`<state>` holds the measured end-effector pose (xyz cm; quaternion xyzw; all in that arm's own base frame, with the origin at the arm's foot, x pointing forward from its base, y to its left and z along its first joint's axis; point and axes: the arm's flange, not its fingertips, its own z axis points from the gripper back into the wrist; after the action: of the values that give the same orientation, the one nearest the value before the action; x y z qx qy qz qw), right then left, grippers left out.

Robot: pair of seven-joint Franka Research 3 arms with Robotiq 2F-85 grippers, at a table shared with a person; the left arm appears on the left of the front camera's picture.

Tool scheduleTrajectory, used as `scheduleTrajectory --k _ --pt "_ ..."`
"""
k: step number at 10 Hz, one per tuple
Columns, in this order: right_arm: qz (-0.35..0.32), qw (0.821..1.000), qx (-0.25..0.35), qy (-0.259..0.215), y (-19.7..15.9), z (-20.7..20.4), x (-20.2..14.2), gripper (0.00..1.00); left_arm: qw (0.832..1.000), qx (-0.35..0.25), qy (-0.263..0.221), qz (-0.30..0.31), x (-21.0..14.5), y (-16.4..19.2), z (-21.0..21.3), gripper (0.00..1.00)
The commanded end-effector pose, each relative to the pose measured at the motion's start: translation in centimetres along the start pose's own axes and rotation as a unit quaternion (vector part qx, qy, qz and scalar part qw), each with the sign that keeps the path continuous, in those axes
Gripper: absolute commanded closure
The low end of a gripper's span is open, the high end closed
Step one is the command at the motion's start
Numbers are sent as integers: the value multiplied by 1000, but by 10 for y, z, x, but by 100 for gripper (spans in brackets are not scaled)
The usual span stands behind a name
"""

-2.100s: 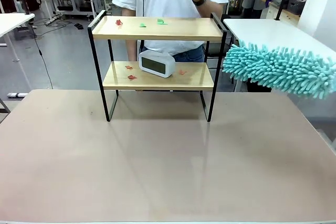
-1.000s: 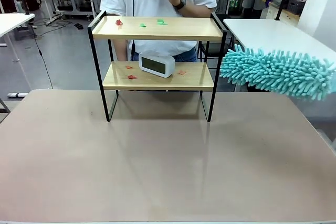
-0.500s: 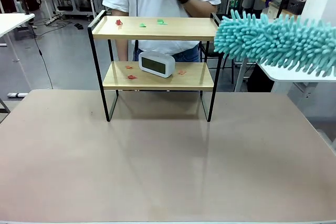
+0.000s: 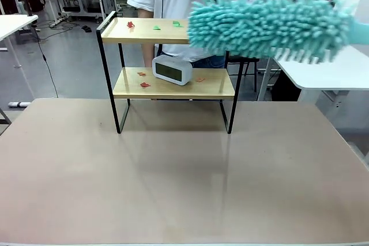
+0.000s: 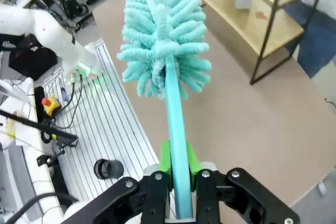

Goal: Clean the shelf.
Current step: Clean the specific tier of the Shelf with the Duster once objects are removed.

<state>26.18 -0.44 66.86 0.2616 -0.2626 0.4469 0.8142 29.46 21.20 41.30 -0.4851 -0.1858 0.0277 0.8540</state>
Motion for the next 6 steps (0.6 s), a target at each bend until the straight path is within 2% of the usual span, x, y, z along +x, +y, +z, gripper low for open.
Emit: scheduleTrajectory --k 1,2,3,4,5,6 --pt "-46 998 -4 -37 -11 -13 40 100 1000 -13 -9 -13 2 -1 -1 0" --pt "-84 995 -18 -51 -14 -19 57 100 1000 -13 -9 -13 2 -1 -1 0" --pt "-132 987 -67 -65 -21 -24 72 100 1000 -13 -9 -13 2 -1 -1 0" --pt "-163 979 -91 -76 -30 -28 83 100 1000 -13 -9 -13 2 -1 -1 0" --pt "-206 967 -116 -98 -40 -31 91 100 1000 -13 -9 -13 2 -1 -1 0" --pt "-231 957 -156 -77 -42 -40 97 100 1000 -13 -9 -13 2 -1 -1 0"
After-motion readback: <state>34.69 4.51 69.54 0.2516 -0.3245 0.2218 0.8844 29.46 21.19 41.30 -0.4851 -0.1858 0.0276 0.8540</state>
